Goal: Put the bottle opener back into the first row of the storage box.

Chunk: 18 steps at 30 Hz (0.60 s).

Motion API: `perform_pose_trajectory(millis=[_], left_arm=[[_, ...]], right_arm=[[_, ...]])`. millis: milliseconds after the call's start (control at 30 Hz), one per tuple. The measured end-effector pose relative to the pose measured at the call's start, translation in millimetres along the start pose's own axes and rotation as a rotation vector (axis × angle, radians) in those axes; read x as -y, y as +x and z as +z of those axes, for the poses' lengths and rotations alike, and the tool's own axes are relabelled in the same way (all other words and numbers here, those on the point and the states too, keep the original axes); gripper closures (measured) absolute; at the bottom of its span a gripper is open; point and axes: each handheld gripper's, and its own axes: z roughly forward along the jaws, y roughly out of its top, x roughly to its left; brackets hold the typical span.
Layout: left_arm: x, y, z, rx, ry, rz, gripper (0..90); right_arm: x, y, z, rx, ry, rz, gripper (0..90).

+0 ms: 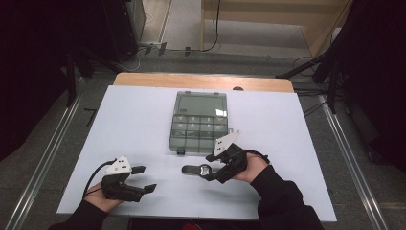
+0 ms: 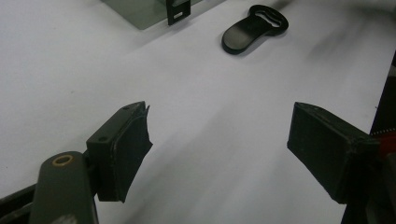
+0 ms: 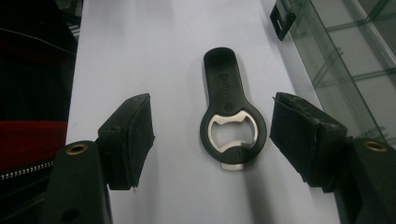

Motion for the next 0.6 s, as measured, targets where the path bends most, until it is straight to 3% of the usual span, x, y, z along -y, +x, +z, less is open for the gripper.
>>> perform_pose_trajectory(millis=[233, 600], left_arm=[[1.0, -0.3, -0.7, -0.002, 0.003, 0.001, 20.4], [1.4, -1.6, -0.2, 0.005, 0.012, 0.005, 20.3]], right_arm=[[-3.0, -3.7, 8.6, -0.007, 0.018, 0.021, 31.9], [-10.2, -5.9, 22.6, 0.010, 0.039, 0.010, 34.2]])
